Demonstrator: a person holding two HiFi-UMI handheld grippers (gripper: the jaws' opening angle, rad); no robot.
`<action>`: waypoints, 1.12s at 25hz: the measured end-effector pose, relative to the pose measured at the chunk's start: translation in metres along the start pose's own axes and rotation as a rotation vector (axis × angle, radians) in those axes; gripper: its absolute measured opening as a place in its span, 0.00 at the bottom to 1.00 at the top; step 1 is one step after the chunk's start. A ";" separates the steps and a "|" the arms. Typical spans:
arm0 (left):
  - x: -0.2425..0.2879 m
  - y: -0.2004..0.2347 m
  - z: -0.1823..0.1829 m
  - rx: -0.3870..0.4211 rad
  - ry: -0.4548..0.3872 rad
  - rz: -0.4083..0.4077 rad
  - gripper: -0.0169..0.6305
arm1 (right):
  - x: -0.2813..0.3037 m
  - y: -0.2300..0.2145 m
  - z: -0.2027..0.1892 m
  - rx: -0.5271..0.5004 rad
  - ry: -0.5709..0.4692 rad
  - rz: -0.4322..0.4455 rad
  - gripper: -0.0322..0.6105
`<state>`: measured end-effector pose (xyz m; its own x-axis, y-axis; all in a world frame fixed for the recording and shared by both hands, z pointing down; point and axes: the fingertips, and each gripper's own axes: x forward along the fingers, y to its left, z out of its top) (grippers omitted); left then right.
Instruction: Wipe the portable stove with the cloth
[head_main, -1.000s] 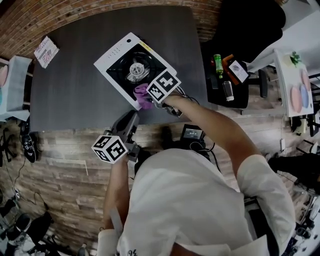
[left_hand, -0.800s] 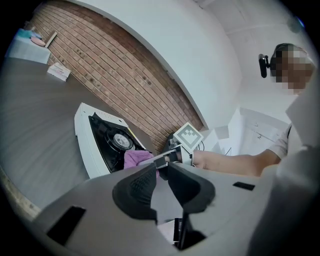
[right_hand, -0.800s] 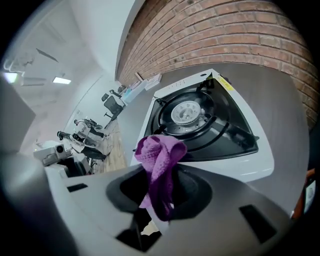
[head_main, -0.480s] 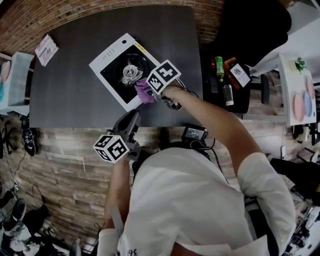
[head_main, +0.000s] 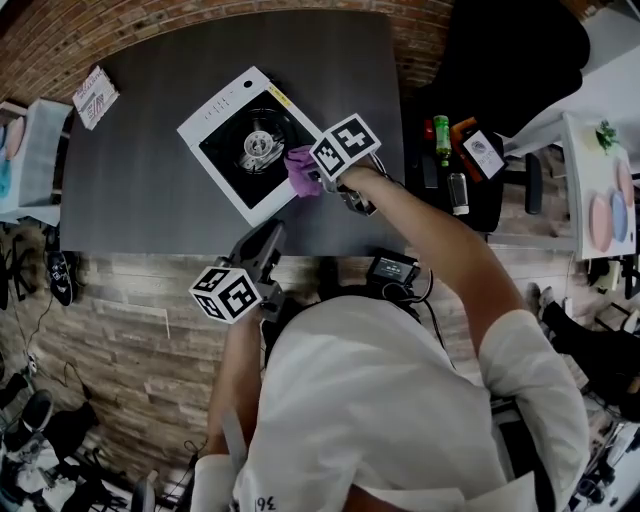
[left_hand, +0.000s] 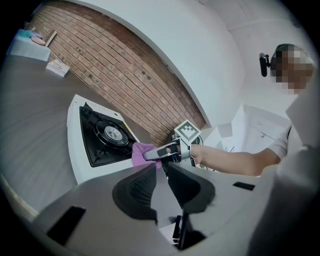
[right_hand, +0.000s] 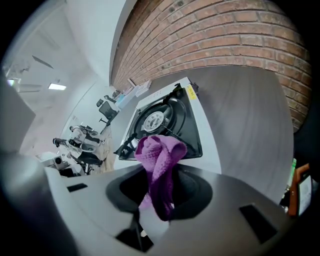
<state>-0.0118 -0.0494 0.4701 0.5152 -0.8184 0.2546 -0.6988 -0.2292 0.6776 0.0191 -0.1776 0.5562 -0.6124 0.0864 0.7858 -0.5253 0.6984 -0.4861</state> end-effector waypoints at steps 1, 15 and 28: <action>0.001 0.000 0.000 0.002 0.003 0.000 0.13 | -0.001 -0.002 0.000 0.003 -0.004 -0.002 0.23; -0.007 0.009 0.003 0.009 0.047 -0.019 0.13 | -0.045 -0.021 0.001 -0.208 -0.183 -0.159 0.22; -0.043 0.020 0.005 0.034 0.149 -0.064 0.13 | -0.029 0.050 -0.035 -0.316 -0.338 -0.086 0.22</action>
<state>-0.0501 -0.0215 0.4690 0.6252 -0.7151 0.3126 -0.6771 -0.2979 0.6729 0.0311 -0.1203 0.5224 -0.7602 -0.1813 0.6238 -0.4091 0.8796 -0.2429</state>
